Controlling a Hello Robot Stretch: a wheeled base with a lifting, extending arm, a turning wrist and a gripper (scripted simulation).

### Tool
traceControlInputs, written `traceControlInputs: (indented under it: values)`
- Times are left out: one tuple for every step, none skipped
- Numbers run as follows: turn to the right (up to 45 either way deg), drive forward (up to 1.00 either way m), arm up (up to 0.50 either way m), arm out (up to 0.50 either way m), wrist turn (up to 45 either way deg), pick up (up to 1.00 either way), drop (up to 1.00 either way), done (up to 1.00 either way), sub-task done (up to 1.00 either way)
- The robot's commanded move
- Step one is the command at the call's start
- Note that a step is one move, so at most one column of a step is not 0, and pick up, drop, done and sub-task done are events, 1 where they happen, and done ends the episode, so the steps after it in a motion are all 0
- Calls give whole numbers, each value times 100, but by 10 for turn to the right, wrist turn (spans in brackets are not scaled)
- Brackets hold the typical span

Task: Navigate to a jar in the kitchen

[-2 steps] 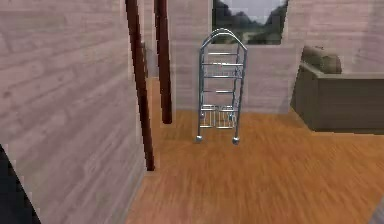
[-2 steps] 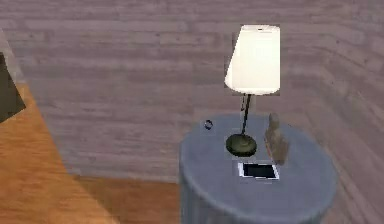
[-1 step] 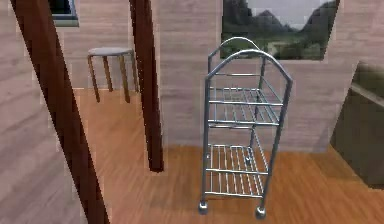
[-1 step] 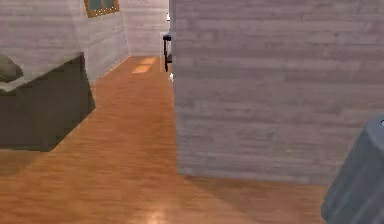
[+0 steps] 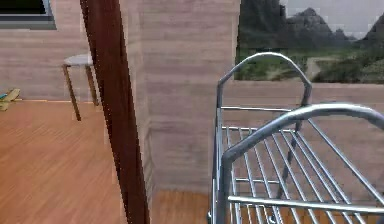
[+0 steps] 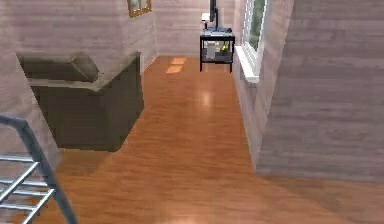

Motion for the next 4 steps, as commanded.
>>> traceControlInputs:
  values:
    - [-390,0,0,0,0,0,0,0,0]
    - [0,40,0,0,0,0,0,0,0]
    - [-240,0,0,0,0,0,0,0,0]
    - [0,100,0,0,0,0,0,0,0]
